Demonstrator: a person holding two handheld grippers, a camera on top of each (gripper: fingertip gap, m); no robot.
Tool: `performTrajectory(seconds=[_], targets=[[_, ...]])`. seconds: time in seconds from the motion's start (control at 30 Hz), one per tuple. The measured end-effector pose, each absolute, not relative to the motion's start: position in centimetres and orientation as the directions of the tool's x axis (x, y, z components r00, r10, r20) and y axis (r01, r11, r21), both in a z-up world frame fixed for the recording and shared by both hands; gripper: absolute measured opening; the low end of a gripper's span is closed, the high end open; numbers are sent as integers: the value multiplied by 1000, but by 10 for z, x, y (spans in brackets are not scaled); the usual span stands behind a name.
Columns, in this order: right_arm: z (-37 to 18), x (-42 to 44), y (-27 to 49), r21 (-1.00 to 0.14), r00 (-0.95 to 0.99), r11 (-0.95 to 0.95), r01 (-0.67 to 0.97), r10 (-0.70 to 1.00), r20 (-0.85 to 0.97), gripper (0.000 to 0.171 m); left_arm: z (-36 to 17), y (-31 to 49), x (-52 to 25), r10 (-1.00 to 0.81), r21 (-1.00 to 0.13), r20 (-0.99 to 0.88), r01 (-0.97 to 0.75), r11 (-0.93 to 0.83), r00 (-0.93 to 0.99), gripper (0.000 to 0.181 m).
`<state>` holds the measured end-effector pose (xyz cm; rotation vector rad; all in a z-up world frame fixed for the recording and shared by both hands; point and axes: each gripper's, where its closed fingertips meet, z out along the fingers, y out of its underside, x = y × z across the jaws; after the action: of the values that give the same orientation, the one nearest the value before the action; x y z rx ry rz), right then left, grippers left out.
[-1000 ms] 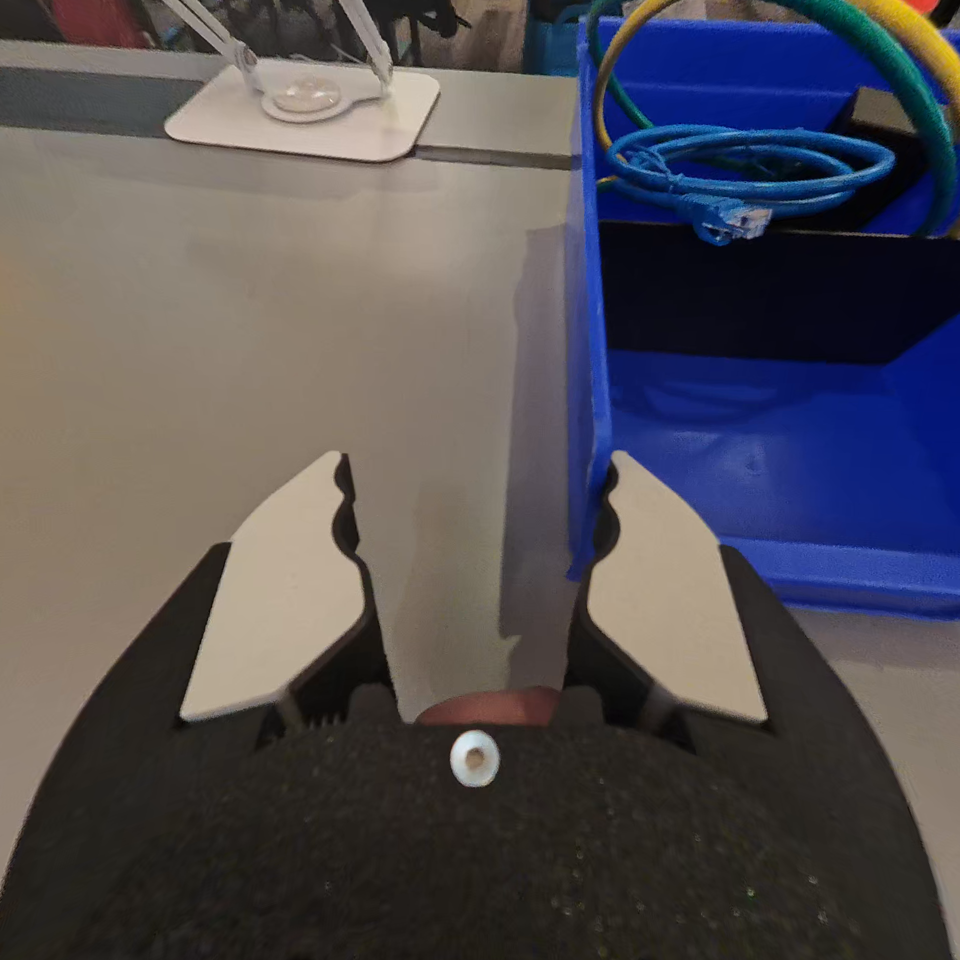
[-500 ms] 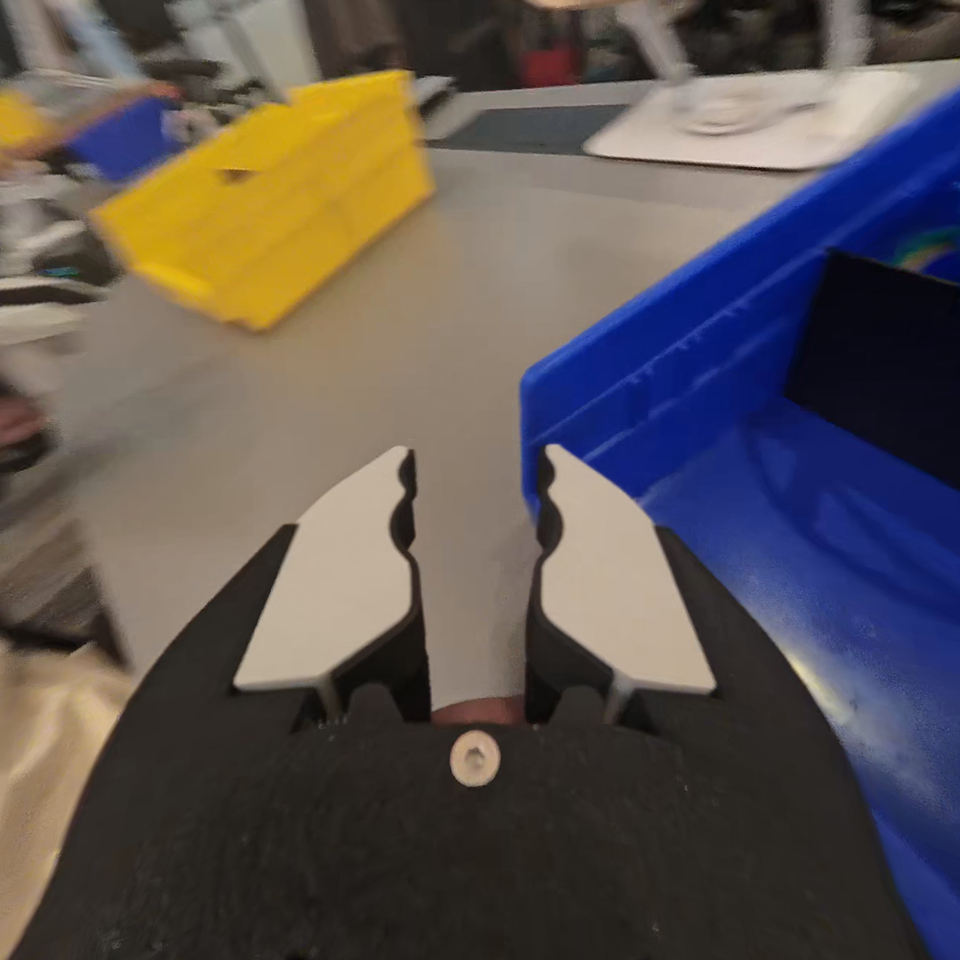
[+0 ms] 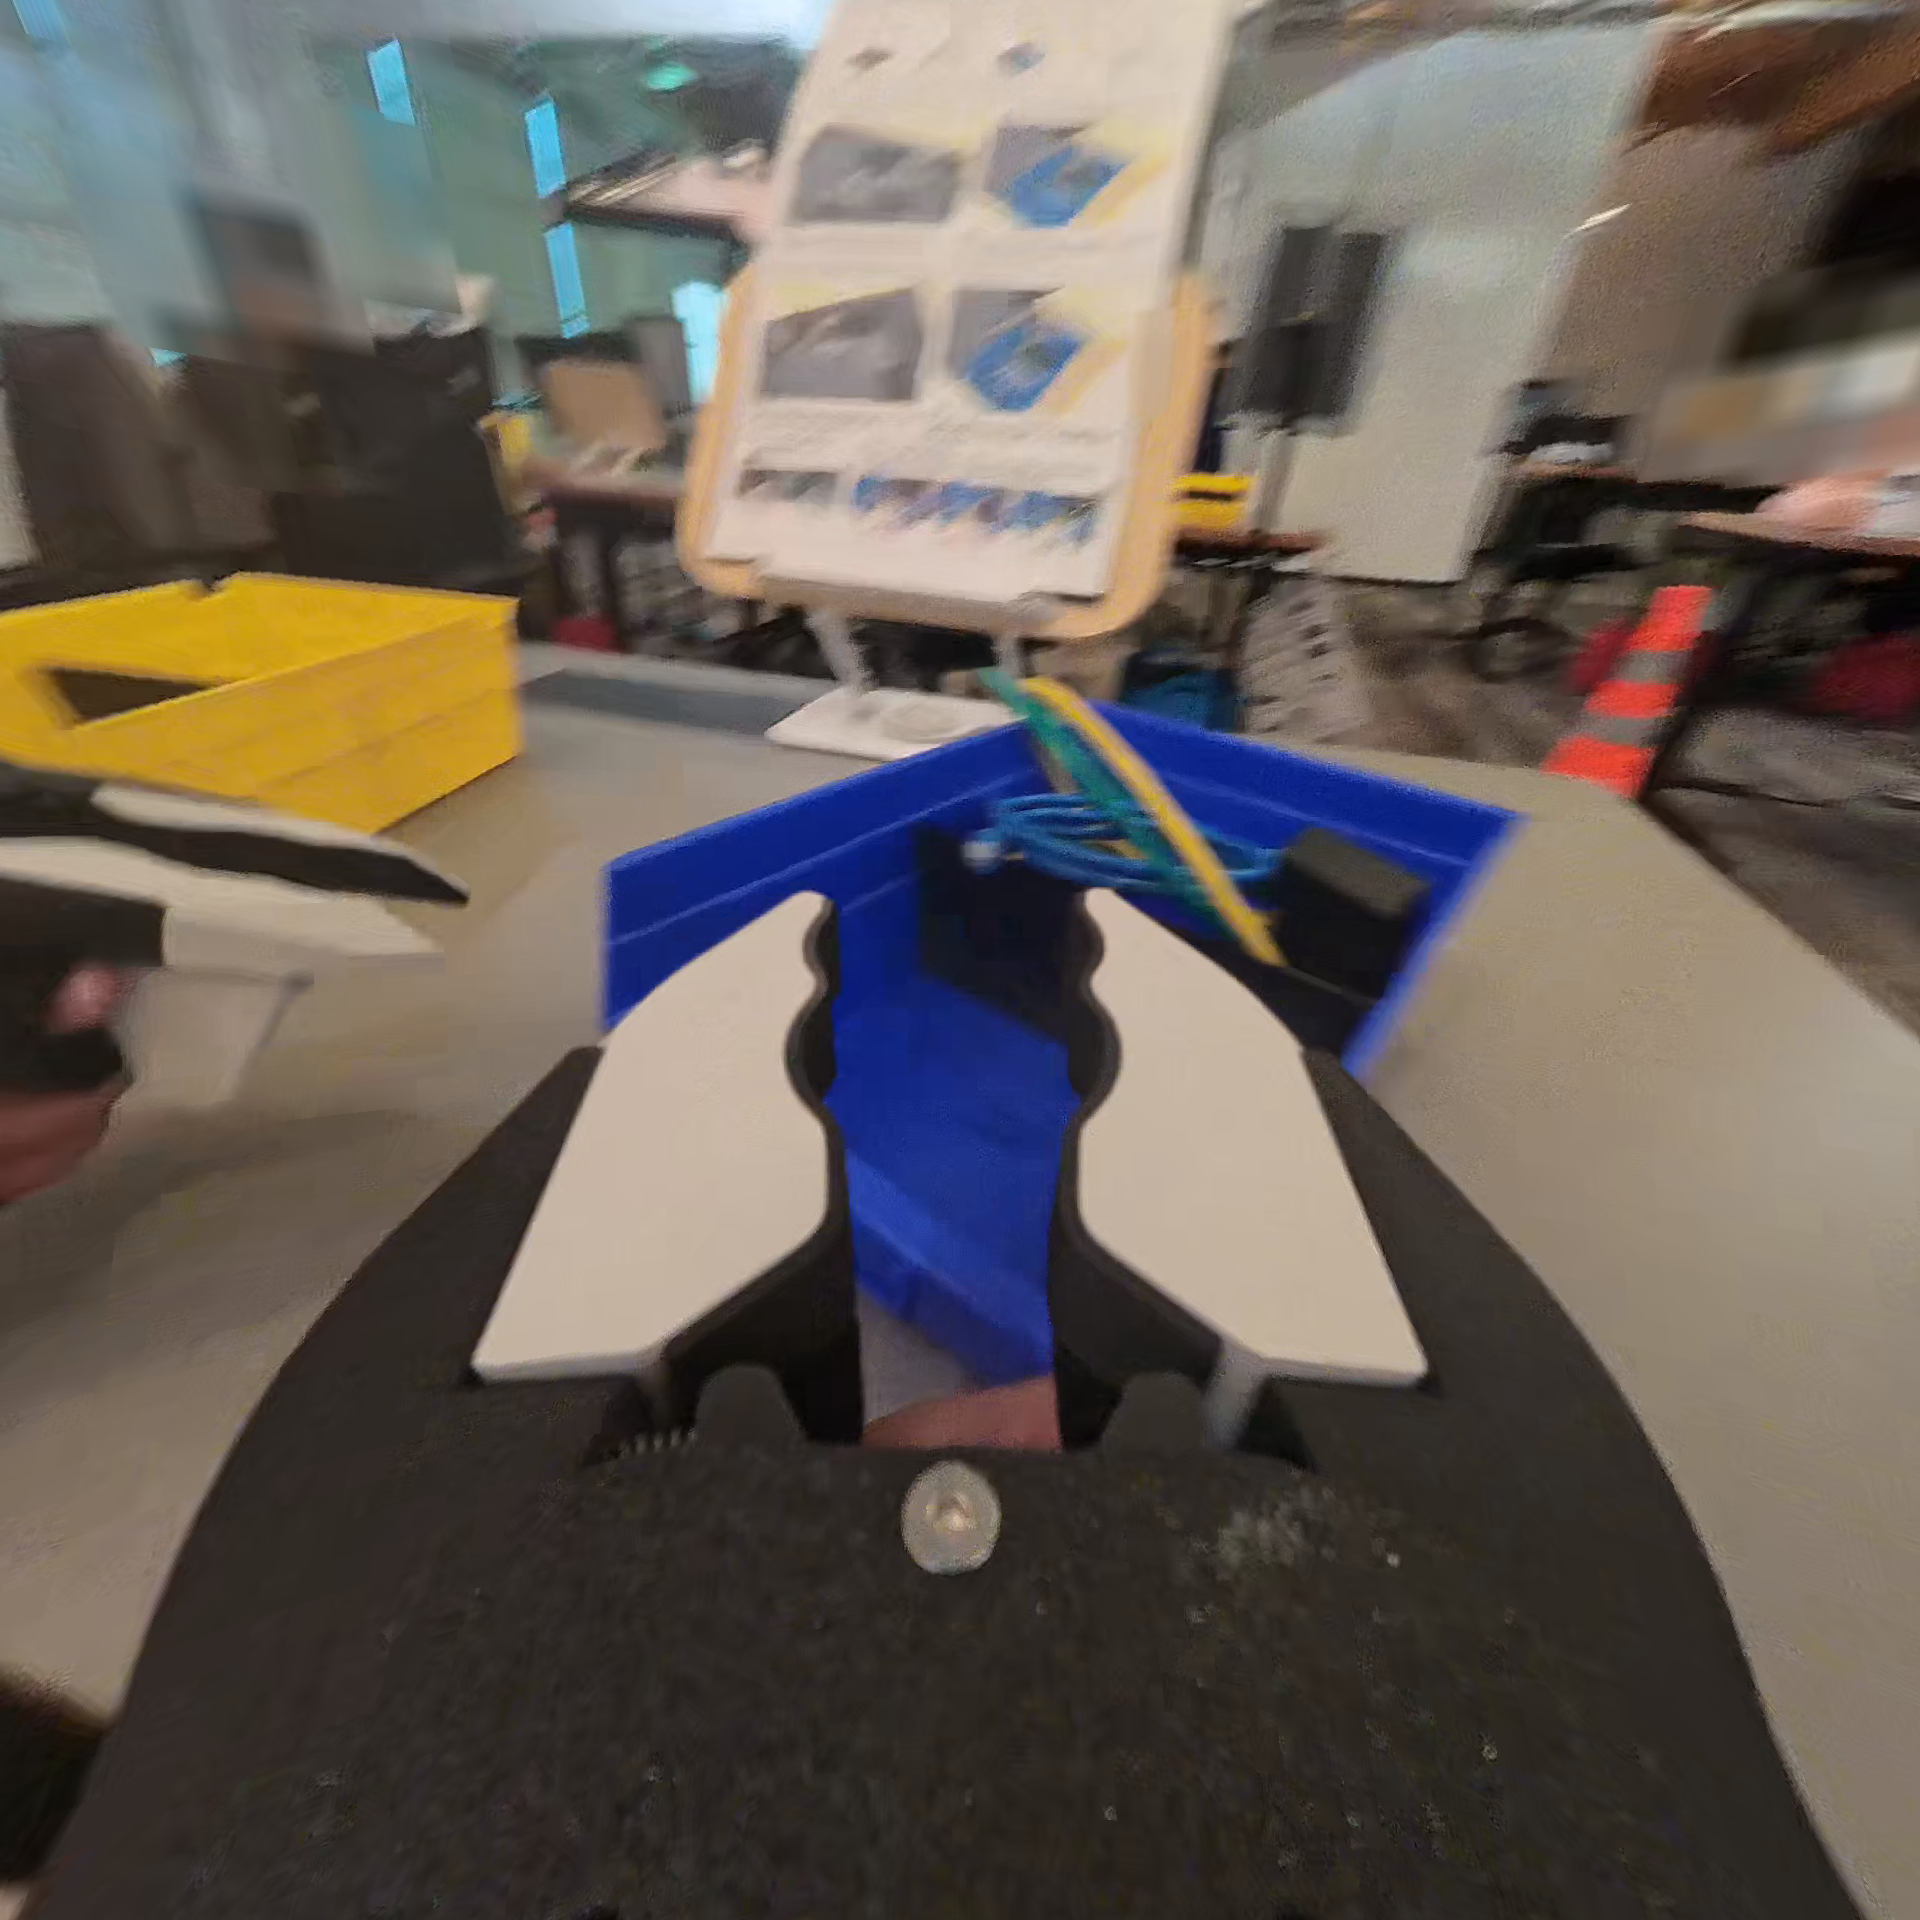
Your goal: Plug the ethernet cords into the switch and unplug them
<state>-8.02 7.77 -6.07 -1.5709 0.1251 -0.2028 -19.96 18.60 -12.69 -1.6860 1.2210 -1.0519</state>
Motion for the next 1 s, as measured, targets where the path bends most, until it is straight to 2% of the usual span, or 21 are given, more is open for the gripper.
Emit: performTrajectory(seconds=[0.07,0.13,0.2,0.27,0.3,0.33,0.37,0.4,0.43,0.67,1.0], targets=[[-69,-54,65,-999,953,-50,-13,-304,3,38,-128,179,-166,-976,-922,138,-339,-189,169,56],[-93,-35,59,-983,925,-155,-101,-378,-36,46,-131,185,-143,-974,-922,73,-357,-147,215,53],[-122,-31,59,-949,923,-270,-160,-381,-47,59,-135,191,-128,-970,-919,75,-362,-158,233,45],[-152,-36,61,-902,924,-373,-216,-376,-66,62,-140,195,-118,-965,-908,116,-369,-200,236,45],[-165,-40,63,-881,928,-411,-235,-366,-77,65,-142,199,-117,-961,-906,116,-370,-206,252,32],[-165,-44,68,-891,924,-371,-262,-363,-120,65,-143,205,-118,-957,-905,98,-376,-200,273,16],[-165,-42,69,-893,911,-349,-285,-389,-139,64,-144,208,-119,-953,-902,84,-385,-197,292,14],[-164,-37,68,-890,893,-344,-299,-430,-133,48,-144,212,-122,-942,-895,73,-395,-207,329,10],[-165,-29,64,-884,870,-362,-297,-483,-95,21,-145,215,-126,-927,-888,60,-404,-219,369,8],[-158,-45,81,-882,883,-409,-233,-470,-16,10,-132,226,-164,-883,-899,23,-377,-224,469,7],[-130,-131,187,-921,972,-390,21,-206,109,7,-105,289,-293,-696,-930,-10,-262,-257,718,7]])
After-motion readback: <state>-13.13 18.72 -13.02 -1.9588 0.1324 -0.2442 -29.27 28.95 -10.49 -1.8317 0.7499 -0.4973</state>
